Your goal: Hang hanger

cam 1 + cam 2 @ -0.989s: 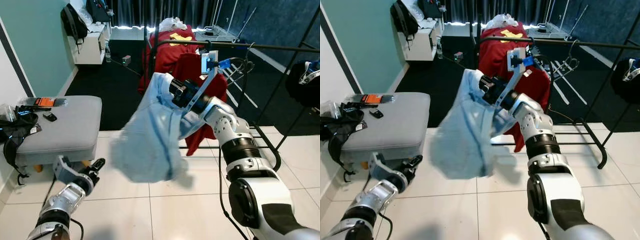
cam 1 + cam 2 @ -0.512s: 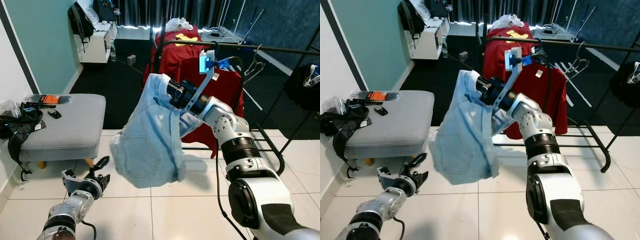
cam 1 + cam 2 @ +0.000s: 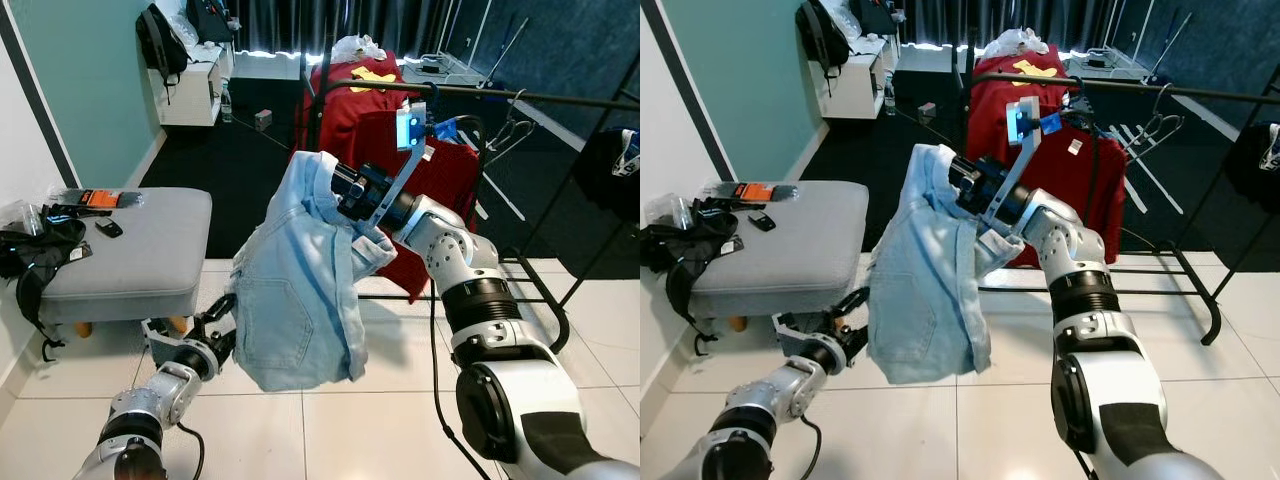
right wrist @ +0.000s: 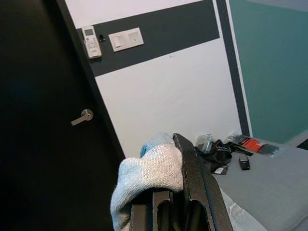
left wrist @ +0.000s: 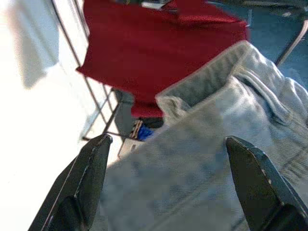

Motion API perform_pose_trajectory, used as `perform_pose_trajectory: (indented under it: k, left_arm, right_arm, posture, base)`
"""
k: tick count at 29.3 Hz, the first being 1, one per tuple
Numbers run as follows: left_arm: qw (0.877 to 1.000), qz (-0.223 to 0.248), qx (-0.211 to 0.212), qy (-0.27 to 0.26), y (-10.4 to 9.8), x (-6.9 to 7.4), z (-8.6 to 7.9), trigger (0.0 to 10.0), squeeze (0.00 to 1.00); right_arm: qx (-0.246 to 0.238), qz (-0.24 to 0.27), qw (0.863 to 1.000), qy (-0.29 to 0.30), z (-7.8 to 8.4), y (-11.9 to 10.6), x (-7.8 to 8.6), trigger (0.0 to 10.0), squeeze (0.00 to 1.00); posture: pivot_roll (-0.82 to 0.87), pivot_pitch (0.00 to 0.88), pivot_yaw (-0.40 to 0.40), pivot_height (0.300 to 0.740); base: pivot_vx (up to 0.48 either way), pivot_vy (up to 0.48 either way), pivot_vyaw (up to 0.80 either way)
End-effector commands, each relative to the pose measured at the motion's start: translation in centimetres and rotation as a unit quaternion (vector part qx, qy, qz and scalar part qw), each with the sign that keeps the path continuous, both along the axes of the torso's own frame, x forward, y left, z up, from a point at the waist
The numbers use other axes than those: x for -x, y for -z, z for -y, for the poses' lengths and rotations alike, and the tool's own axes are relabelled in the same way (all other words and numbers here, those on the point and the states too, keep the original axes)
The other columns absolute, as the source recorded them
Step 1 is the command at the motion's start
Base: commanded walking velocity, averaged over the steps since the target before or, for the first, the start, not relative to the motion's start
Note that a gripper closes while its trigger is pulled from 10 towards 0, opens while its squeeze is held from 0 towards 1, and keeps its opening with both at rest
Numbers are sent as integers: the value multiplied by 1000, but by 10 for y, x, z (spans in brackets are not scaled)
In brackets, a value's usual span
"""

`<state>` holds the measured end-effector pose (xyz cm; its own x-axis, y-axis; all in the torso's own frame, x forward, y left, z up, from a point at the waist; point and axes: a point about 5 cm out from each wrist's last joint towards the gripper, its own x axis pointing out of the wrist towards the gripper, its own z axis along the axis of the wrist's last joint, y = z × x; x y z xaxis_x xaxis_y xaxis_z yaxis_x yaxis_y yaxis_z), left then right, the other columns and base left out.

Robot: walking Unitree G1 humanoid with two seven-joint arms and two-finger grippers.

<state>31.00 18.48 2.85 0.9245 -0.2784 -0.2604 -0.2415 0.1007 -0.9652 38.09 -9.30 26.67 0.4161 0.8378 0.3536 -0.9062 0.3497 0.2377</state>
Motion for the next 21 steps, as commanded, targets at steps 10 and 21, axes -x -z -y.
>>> perform_pose_trajectory:
  k: [10, 21]
  left_arm:
    - [999, -28, -16, -5, 10, 13, -18, 10000, 0]
    - [999, -28, -1, 16, 14, 15, -4, 10000, 0]
  right_arm:
    - [6, 25, 999, 20, 5, -9, -2, 0, 0]
    - [18, 12, 993, 113, 25, -1, -14, 0, 0]
  posture:
    - [-3, 15, -80, 740]
    - [-3, 4, -83, 740]
  base:
    - [0, 0, 0]
    - [0, 0, 0]
